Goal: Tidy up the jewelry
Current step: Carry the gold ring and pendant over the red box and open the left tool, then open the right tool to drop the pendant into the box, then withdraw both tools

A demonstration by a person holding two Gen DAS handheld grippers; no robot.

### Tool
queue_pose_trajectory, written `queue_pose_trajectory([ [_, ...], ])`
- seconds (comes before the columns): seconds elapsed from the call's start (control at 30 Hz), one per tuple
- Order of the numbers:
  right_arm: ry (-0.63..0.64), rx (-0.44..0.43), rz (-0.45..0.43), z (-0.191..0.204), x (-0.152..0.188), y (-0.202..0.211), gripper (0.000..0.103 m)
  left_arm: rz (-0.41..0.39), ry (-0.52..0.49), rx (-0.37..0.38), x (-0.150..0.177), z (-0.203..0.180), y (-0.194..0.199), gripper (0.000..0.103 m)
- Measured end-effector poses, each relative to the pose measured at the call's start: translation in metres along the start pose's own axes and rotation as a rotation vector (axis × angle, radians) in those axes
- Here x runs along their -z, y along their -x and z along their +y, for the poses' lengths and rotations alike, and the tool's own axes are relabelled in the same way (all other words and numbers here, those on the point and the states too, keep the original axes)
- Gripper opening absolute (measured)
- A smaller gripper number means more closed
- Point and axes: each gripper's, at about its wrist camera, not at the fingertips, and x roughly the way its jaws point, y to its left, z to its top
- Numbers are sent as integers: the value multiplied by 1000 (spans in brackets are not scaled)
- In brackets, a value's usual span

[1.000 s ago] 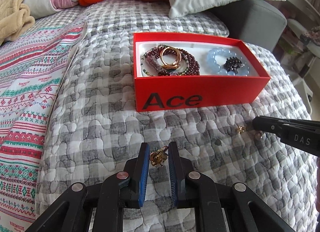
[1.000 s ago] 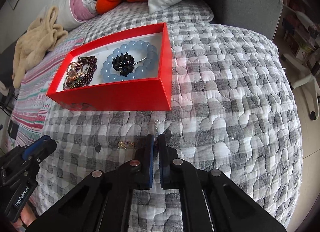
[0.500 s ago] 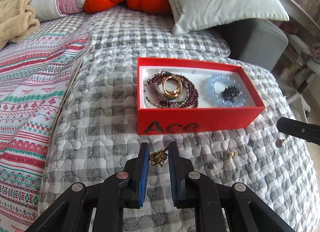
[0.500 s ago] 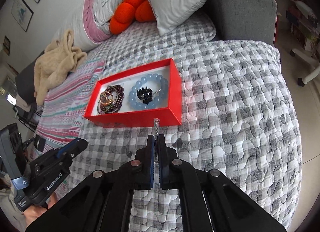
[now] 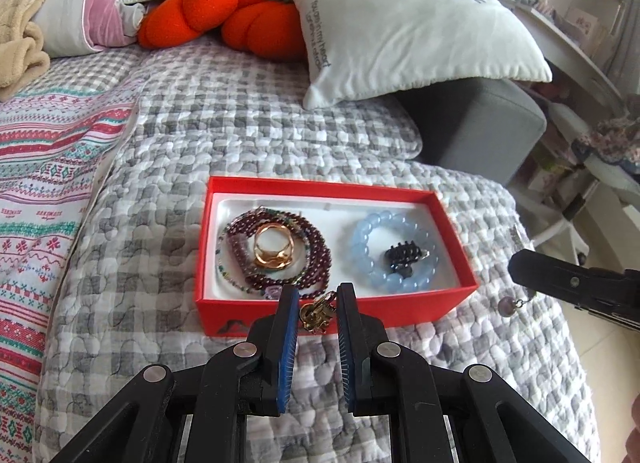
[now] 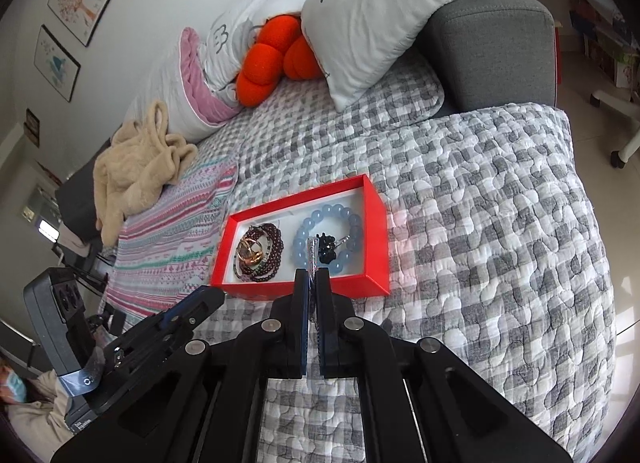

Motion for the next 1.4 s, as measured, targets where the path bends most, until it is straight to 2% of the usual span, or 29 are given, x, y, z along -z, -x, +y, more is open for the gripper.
queue_pose_trajectory([
  [0.37,-41,-29,0,-11,-14,-19,3,27,22,84,-12,-12,-35,14],
  [0.57,-65,-25,7,-22,-18,-23,3,59,42,78,-12,-14,-54,14],
  [0.77,-73,-23,11,-26,-19,-24,3,59,47,61,-13,-13,-54,15],
  [0.93,-66,-18,3,-24,-20,-21,3,40,14,49,-12,-15,-40,35],
  [1.07,-58,-20,-2,-20,-21,-21,3,24,2,36,-10,-13,-25,40],
  [1.23,-30,-13,-4,-11,-21,-28,3,21,0,12,-4,-5,-12,51],
  [1.4,14,25,-10,-3,-22,-39,3,26,-5,-9,1,6,-6,54],
])
